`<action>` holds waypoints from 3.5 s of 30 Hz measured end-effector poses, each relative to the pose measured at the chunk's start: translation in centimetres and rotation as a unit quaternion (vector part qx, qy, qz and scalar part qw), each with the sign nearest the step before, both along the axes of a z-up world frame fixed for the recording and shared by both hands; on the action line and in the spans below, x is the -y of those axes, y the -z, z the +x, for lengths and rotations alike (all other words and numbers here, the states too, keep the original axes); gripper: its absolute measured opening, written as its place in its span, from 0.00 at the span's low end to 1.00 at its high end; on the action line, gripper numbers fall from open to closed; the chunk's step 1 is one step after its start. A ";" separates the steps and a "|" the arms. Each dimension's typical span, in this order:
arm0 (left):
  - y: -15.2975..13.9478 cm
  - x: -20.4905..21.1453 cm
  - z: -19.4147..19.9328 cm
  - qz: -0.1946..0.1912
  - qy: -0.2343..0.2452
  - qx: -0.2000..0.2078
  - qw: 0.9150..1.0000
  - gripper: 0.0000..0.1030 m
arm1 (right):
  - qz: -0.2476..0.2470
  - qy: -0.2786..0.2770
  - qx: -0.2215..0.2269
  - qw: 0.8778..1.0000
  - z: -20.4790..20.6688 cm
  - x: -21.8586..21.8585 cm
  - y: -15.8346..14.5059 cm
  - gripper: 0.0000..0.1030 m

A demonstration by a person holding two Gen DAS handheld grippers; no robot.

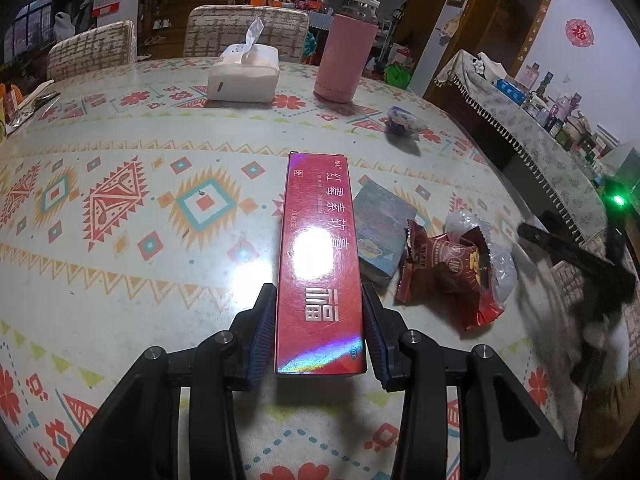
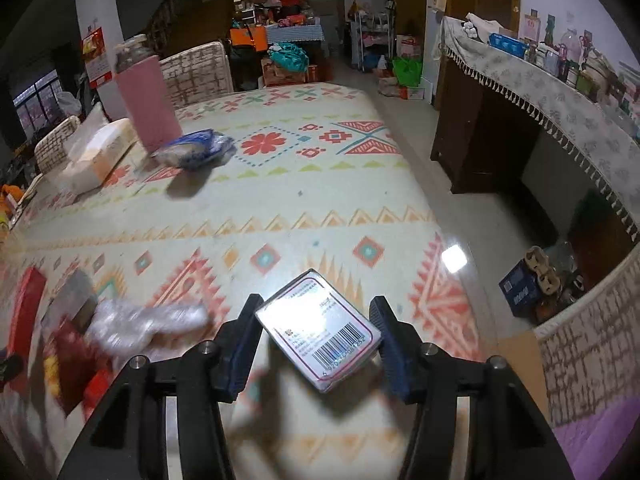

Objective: Collect trash
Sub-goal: 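Carry the long red box and white box over the purple basket, then open both tools to drop the boxes into the purple basket, then move both tools back over the table, then grasp the plastic-wrapped card box with the left tool while the right tool grasps the red chip bag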

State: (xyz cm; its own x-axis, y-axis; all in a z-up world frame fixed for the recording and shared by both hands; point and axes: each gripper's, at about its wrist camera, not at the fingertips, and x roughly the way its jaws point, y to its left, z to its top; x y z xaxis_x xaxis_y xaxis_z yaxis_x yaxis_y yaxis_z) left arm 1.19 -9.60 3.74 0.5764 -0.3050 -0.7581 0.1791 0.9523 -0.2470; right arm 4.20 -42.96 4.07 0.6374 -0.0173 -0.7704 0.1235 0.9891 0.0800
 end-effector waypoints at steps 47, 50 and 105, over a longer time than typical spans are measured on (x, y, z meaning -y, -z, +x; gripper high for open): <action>-8.7 38.0 -15.3 0.002 0.372 0.034 0.928 0.40 | 0.179 0.224 0.164 0.944 -38.0 19.8 -3.5 0.58; -8.2 41.3 -15.4 0.005 0.383 0.030 0.923 0.40 | 0.190 0.239 0.167 0.938 -37.4 22.0 -3.1 0.59; 1.5 8.2 9.5 0.064 0.054 -0.052 0.995 0.77 | 0.277 -0.017 0.112 0.954 -18.1 -2.9 1.5 0.84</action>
State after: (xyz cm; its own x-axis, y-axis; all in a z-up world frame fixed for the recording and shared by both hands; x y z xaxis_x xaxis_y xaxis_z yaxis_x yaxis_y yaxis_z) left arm 10.67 -17.85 2.22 0.4616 -0.2580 -0.8487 0.2623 0.9537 -0.1473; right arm -13.93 -40.08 2.59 0.7799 0.3763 -0.5001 0.0105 0.7910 0.6117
